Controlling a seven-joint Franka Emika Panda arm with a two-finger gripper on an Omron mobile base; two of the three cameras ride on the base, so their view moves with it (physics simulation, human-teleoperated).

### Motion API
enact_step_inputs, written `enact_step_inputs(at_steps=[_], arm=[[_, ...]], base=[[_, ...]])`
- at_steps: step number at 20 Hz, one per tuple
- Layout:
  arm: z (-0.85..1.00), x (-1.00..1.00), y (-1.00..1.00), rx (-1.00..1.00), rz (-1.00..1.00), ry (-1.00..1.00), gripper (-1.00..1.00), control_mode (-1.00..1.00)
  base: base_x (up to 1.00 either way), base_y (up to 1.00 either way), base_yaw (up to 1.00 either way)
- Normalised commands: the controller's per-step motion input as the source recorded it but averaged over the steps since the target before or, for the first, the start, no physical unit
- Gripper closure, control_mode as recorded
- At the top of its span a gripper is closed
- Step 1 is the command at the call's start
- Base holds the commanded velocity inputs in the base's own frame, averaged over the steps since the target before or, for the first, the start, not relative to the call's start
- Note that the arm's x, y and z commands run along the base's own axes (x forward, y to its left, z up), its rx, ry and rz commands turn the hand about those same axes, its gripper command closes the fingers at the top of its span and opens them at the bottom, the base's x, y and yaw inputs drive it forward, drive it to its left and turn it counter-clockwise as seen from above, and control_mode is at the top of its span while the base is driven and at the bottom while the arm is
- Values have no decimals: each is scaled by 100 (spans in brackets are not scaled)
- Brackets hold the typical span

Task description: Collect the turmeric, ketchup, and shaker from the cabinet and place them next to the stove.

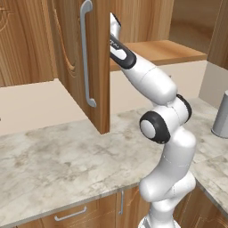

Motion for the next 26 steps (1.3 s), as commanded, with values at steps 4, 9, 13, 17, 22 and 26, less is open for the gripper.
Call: enact_step_inputs(at_steps=[4,9,13,17,22,26], arm=[[0,0,3,-1,0,0,100,-100],[0,-12,-2,0,0,-3,100,-100],[-14,-44,-26,0,0,-5,100,-100],[-19,-54,-65,3,0,-11,100,-100],[-15,-65,-97,12,0,-17,100,-100],[-16,-100,-74,15,-4,-28,100,-100]], base=[[0,0,0],[0,0,0],[0,0,0],[0,0,0],[0,0,0],[0,0,0]])
